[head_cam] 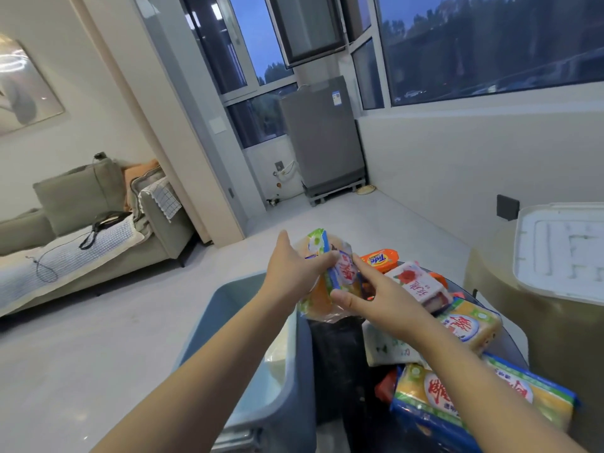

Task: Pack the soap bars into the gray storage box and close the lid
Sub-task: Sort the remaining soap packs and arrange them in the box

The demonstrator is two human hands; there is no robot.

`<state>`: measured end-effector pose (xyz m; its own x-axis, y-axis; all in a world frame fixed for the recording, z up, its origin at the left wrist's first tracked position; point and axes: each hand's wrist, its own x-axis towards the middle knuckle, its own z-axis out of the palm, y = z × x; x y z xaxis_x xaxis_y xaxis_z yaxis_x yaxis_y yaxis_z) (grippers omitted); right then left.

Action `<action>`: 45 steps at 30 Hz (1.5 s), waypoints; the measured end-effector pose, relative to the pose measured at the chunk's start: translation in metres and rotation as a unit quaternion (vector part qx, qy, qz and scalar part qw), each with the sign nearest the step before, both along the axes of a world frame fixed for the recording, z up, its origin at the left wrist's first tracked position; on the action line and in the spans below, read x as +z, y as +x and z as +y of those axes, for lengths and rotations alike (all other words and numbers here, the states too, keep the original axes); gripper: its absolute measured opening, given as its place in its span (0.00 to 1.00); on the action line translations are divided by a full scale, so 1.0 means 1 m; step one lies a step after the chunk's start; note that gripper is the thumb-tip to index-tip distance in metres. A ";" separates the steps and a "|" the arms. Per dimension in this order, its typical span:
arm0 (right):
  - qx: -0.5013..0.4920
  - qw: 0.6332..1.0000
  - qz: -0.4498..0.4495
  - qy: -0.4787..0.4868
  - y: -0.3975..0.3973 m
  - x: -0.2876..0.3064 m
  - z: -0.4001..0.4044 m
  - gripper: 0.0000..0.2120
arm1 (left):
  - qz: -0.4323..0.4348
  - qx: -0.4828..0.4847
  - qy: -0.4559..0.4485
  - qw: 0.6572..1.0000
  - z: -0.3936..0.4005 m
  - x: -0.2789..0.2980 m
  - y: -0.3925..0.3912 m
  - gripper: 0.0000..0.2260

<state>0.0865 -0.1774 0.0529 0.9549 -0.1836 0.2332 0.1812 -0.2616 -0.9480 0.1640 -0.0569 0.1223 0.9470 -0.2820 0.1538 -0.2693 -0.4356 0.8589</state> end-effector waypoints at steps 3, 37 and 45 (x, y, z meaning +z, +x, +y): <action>0.013 0.999 -0.010 0.032 -0.002 0.002 0.011 0.47 | 0.008 -0.003 -0.019 1.000 0.013 0.002 -0.010 0.37; 0.076 0.983 0.092 -0.138 0.026 -0.022 0.087 0.25 | 0.467 -0.111 0.025 0.877 0.170 -0.045 0.021 0.10; 0.049 0.986 0.089 -0.130 0.026 -0.025 0.095 0.26 | 0.513 -0.196 0.117 0.827 0.157 -0.051 0.034 0.11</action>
<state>0.1121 -0.0829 0.0275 0.9951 -0.0445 0.0884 0.0553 -0.4903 -0.8698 0.1980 0.1001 0.0708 0.3740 -0.5069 -0.7766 0.3892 -0.6743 0.6276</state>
